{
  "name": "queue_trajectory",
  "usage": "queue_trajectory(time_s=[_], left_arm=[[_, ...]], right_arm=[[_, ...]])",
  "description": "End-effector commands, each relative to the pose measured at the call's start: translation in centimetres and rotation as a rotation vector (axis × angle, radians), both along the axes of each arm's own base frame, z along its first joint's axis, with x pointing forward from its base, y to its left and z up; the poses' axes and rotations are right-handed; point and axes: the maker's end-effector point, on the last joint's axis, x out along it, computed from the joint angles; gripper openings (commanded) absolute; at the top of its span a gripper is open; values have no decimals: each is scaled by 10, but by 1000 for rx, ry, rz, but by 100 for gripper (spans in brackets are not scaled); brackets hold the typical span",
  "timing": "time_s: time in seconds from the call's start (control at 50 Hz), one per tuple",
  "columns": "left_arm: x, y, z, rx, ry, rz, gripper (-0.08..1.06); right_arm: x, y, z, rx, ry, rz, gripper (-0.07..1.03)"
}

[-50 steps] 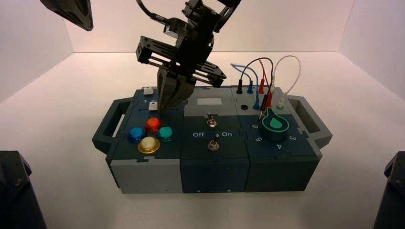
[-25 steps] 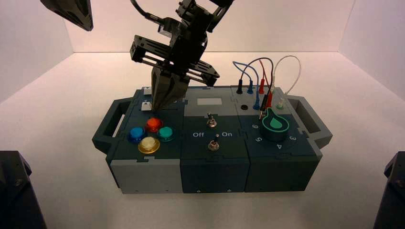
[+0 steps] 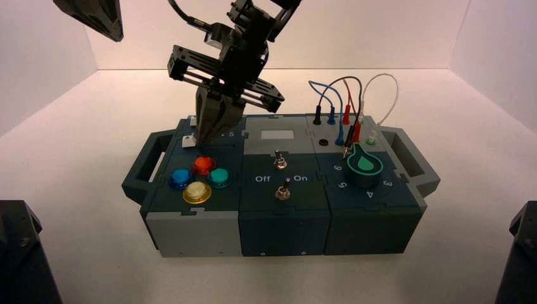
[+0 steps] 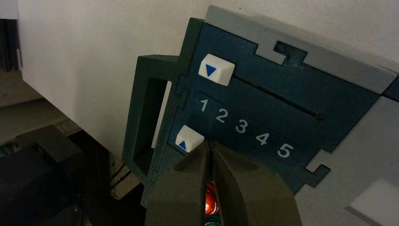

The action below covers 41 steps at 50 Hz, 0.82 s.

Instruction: Move the bottom slider to position 1.

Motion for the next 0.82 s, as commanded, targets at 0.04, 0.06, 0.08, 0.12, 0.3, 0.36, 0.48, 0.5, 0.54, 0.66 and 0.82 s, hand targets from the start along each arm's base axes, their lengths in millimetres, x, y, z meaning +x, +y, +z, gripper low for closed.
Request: queue_trajectory(time_s=[0.04,0.06,0.08,0.12,0.3,0.36,0.48,0.5,0.54,0.66,0.82], left_arm=[[3,-1,5,-1,-19,-5,-3],[3,-1,6,-2,-20,-4,-3],[3,-1,5,-1,-19,-5,-3],[4,-1,5,-1,-19,-5,-3],[3,0,5,3,-18,-6,-3],[4,0,5,4,-22,-8,-3],[4,-1,3,4,-19,-6,-3],[5,-1,2,4,-19,-8,-3],[4,-1,1,6,-13,-8,-3],[5,-1,-2,8,-4,-8,-3],[5,-1,-1,7,-7,-7,-3]], right_arm=[[1,5,7,14,-17,14,-2],[1,5,7,13,-17,15,-2],[-1,2,5,7,-13,21,-2],[-5,-1,4,-2,-7,32,-2],[-15,-18,11,-30,-35,99,-2],[-16,-23,19,-36,-69,127,-2],[-15,-32,30,-46,-128,168,-2],[-15,-34,32,-50,-135,173,-2],[-15,-36,36,-48,-152,183,-2],[-16,-44,47,-47,-186,194,-2],[-18,-47,57,-32,-206,195,-2]])
